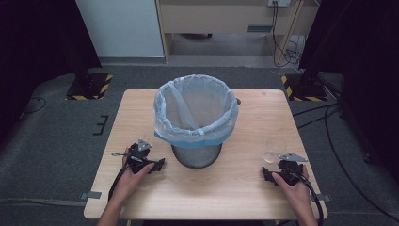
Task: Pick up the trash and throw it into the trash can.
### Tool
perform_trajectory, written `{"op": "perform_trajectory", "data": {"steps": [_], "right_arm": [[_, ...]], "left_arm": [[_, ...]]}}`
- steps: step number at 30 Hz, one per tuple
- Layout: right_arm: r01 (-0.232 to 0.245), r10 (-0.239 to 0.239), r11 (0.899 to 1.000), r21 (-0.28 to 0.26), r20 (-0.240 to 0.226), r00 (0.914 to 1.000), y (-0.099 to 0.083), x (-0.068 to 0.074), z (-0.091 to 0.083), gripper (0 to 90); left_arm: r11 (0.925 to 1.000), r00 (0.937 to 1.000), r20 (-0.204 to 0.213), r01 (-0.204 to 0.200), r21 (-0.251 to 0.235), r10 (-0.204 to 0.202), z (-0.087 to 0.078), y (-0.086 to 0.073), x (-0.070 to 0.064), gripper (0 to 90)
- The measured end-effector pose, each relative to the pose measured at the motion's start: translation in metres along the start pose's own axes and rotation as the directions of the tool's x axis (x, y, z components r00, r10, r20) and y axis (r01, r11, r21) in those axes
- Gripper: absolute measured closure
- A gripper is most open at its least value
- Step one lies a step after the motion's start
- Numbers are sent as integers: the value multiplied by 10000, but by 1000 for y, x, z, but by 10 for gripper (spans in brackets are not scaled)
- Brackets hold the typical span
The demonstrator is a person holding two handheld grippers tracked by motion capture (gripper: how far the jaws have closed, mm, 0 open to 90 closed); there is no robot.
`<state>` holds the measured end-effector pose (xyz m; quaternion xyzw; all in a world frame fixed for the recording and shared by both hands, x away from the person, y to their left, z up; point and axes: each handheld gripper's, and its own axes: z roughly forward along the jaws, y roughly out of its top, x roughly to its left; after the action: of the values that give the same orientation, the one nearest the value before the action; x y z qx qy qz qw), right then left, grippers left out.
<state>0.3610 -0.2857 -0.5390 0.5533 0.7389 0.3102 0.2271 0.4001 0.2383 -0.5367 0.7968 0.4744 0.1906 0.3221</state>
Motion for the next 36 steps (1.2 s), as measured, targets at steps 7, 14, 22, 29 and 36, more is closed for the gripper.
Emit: {"op": "perform_trajectory", "data": {"steps": [7,14,22,29,36], "right_arm": [[-125,125,9999,-69,-29,9999,1,-2,0,22],[-193,194,9997,-146,54,9998,1,-2,0,46],[-64,79,9974,-719,215,9997,9,-1,-7,50],[45,-25,9941,-1086,182,9998,17,0,-15,60],[170,-159,9938,-1101,107,9998,24,0,-19,59]], "left_arm": [[10000,10000,-15,10,-14,-10,0,0,0,0],[10000,10000,-6,2,-22,-2,0,0,0,0],[10000,10000,-3,-4,-22,4,0,0,0,0],[10000,10000,-2,-4,-23,4,0,0,0,0],[10000,10000,-2,-4,-21,4,0,0,0,0]]}}
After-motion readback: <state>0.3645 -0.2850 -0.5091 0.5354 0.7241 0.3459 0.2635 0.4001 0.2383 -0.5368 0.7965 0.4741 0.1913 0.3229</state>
